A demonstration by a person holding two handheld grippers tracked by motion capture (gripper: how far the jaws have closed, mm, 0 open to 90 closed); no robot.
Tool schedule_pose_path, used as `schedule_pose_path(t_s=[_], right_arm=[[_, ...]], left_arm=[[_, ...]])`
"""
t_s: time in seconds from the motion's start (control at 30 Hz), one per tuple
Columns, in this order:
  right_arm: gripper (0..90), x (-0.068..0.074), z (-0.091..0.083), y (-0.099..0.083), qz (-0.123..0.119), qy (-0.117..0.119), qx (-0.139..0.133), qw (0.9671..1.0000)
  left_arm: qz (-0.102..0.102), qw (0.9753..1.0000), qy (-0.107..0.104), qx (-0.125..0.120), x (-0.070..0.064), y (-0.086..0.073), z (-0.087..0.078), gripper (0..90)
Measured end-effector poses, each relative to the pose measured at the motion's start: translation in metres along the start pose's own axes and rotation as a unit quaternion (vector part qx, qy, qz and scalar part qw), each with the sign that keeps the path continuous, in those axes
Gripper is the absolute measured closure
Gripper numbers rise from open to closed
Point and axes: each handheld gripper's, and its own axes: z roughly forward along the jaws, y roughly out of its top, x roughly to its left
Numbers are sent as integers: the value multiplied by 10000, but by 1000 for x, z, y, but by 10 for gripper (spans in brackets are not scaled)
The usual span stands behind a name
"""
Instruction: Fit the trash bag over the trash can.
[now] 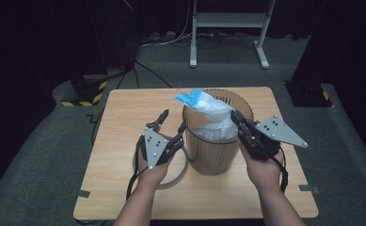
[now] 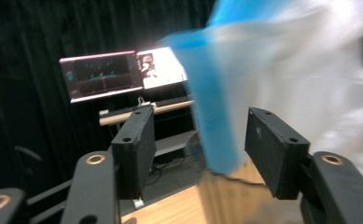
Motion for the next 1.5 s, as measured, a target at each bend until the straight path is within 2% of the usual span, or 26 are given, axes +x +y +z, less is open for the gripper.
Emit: schedule_pose_path(t_s=[0.07, 0.13, 0.2, 0.27, 0.33, 0.37, 0.43, 0.47, 0.63, 0.8, 0.97, 1.03, 1.17, 1.23, 1.33, 1.5], right_arm=[[893, 0, -2, -2, 15, 21, -4, 10000], [893, 1, -3, -3, 57, 40, 5, 10000], [893, 1, -3, -4, 43, 42, -9, 10000], [893, 1, -3, -5, 47, 53, 2, 10000], [893, 2, -1, -4, 73, 69, 3, 9999], [893, 2, 1, -4, 76, 81, 7, 9999], [892, 1, 4, -3, 62, 78, 43, 9999], [892, 1, 6, -3, 70, 72, 63, 9999], [891, -8, 15, -4, 129, -33, 163, 9998], [856, -19, 20, -4, 146, -236, 269, 9993], [835, -36, 29, -8, 165, -501, 496, 9974], [770, -41, 29, -10, 245, -537, 562, 9967], [658, -44, 16, -8, 299, -588, 408, 9970], [629, -43, 6, -6, 316, -591, 290, 9973], [629, -41, -12, -2, 280, -582, 82, 9979], [630, -32, -31, 4, 201, -459, -173, 9986]], left_arm=[[-122, 9999, 7, 18, 7, 2, 7, 369], [-203, 9997, -104, 16, 11, 5, 14, 346], [-305, 9987, -396, -73, 11, 10, 18, 348], [-245, 9974, -652, -184, 5, 12, 20, 403], [-215, 9951, -901, -339, -4, 14, 20, 578], [-216, 9944, -951, -417, -6, 15, 18, 682], [-221, 9939, -929, -559, -9, 19, 15, 859], [-211, 9935, -924, -636, -9, 22, 13, 898], [-183, 9908, -778, -1095, -7, 40, -2, 900], [-150, 9885, -705, -1328, -8, 45, -14, 900], [-210, 9880, -725, -1350, -11, 42, -18, 900], [-223, 9882, -774, -1303, -13, 41, -16, 900], [-141, 9885, -888, -1214, -24, 39, -9, 900], [-119, 9884, -963, -1169, -31, 38, -3, 900], [-116, 9880, -1053, -1122, -40, 39, 6, 900], [-70, 9872, -1136, -1116, -52, 48, 21, 900]])
